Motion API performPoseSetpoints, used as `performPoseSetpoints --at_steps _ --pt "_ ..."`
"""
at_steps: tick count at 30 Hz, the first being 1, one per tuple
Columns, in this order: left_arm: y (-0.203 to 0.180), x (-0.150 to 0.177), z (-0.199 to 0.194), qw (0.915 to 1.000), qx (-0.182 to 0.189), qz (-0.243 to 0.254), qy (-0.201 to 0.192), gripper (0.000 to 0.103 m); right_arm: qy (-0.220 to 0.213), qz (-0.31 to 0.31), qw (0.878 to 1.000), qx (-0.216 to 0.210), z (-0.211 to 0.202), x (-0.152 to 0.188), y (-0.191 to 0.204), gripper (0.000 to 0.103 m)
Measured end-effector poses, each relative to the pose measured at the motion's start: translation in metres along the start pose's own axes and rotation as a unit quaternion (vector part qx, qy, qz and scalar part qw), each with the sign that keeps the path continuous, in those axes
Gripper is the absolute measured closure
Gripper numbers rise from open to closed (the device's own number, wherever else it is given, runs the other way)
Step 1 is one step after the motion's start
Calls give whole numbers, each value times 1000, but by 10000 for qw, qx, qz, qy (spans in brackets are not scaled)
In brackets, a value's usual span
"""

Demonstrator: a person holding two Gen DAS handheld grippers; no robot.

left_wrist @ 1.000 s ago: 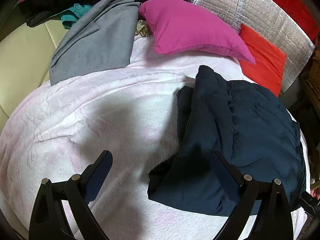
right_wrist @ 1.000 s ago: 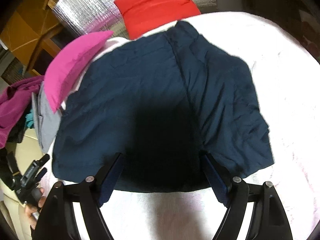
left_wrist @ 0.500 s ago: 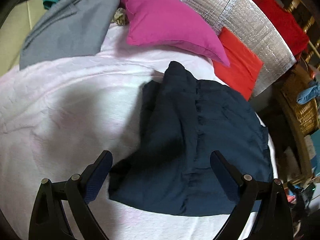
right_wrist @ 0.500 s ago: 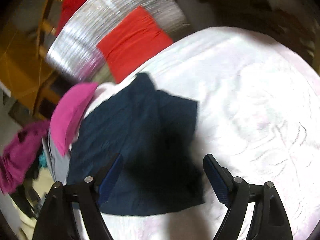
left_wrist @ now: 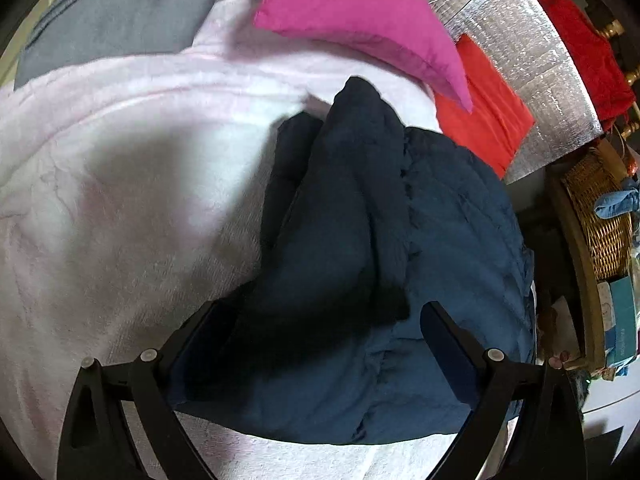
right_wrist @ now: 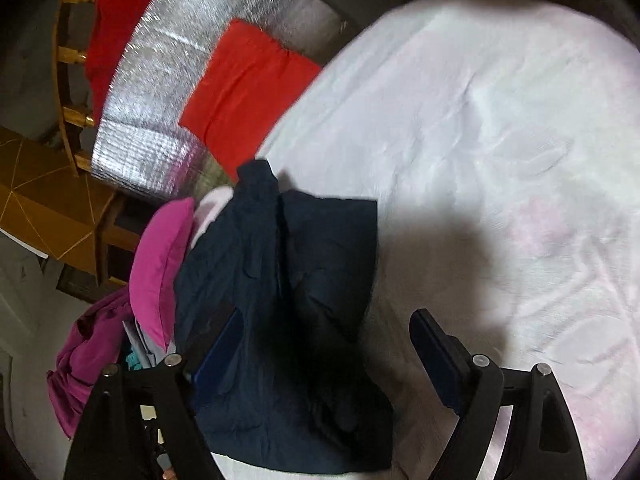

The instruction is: Fold large clothes

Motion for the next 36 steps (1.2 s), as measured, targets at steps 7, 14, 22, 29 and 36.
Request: performPoseSetpoints --at_steps 7,14,22,29,36 --pt "6 1 7 9993 257 -206 169 4 318 -62 9990 -311 44 1 20 14" --pt "13 -1 7 9973 535 -488 116 4 442 -1053 9934 92 69 23 71 30" --pt "18 4 -2 9989 220 -406 -65 22 203 -1566 9847 741 74 31 78 47" --pt "24 3 -1 9982 225 -552 4 18 178 -1681 9824 793 68 41 77 52" --pt "22 3 -7 9993 107 -343 -109 25 273 -1095 9902 819 70 36 67 34"
Point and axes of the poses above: each gripper's, at about its wrist camera, not at the fingertips, and z roughly the way its jaws point, y to its left, x to its underside, the point moved 6 cm from there along z, roughly the way its jaws point, and after that the axes turned 2 degrees about -x, right-handed, at the moved point
